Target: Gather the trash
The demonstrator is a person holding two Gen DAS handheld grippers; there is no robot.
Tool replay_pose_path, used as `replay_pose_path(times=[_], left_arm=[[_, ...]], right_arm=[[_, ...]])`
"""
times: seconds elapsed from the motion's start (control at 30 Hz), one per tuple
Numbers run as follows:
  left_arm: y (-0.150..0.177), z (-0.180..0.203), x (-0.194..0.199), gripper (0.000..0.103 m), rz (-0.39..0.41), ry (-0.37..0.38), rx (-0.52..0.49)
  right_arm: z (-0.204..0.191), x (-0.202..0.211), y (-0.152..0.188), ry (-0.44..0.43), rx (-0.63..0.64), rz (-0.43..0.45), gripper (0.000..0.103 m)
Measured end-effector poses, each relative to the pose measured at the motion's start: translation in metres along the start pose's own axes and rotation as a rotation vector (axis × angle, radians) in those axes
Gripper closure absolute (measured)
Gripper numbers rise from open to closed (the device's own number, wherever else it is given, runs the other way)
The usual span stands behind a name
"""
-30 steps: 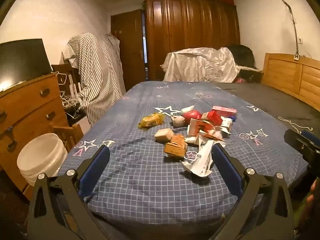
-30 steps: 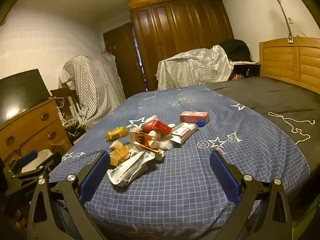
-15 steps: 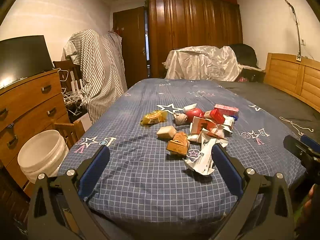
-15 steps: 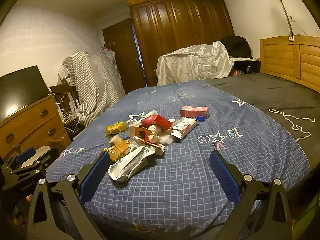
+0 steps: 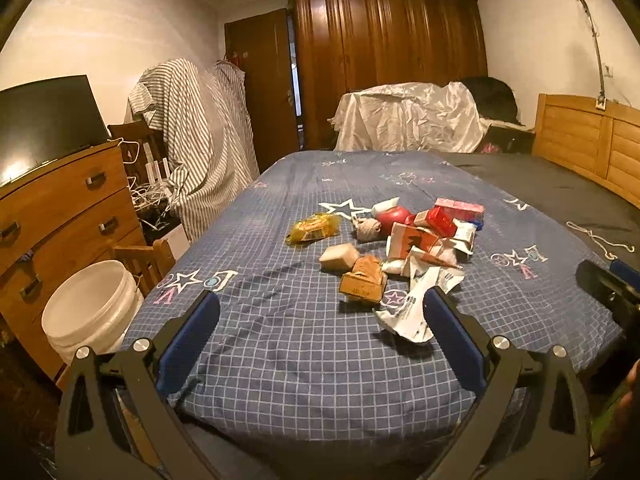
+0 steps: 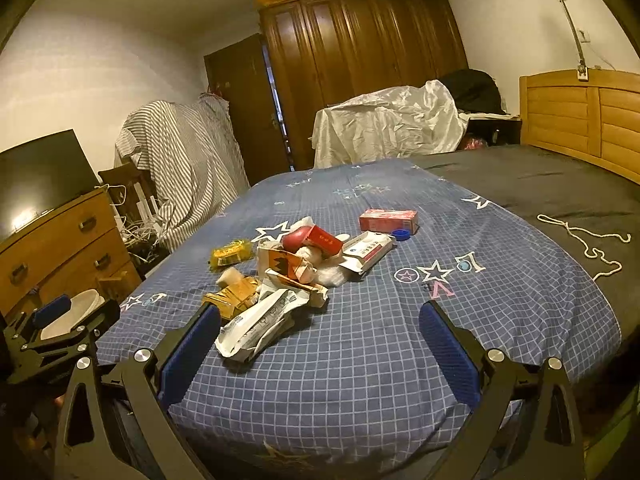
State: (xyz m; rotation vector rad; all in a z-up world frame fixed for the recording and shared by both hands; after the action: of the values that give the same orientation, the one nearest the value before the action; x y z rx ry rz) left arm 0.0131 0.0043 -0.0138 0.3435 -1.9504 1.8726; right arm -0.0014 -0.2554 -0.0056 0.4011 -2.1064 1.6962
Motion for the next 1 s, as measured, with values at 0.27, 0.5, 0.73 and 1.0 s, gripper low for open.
replay_pose_path(times=[0.27,0.5,0.73,1.0], left_arm=[[0.003,0.001,-0.004,0.005,-0.008,-0.012,-0.011],[0.006,0.0,-0.008,0.005,-0.027,-0.025,-0.011],[0.007,-0.002,-0.009,0.005,-0.034,-0.028,-0.009],[0.01,-0.007,-0.014,0.005,-0.055,-0.032,-0.002]], right_arm=[[0.001,-0.002,0.0,-0.022,-0.004,-0.004,0.004],[0.001,-0.004,0.003,-0.059,-0.011,-0.012,0.004],[-0.002,-0.005,0.005,-0.049,0.006,-0.019,0.004],[-0.002,-0.013,0.008,-0.043,-0.001,-0.044,0.004]])
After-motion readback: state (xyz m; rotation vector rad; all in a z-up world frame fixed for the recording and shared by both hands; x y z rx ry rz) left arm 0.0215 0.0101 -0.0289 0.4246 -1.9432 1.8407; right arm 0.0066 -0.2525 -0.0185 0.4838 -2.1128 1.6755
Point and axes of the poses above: each gripper's, at about its wrist camera, not at the fingertips, and x roughly against the way its jaws point, z to its right, y to its underside, the point moved 1 cm from there along -x, roughly the way its jaws point, and after that the axes turned 11 degrees about y, right-handed, at the moved point
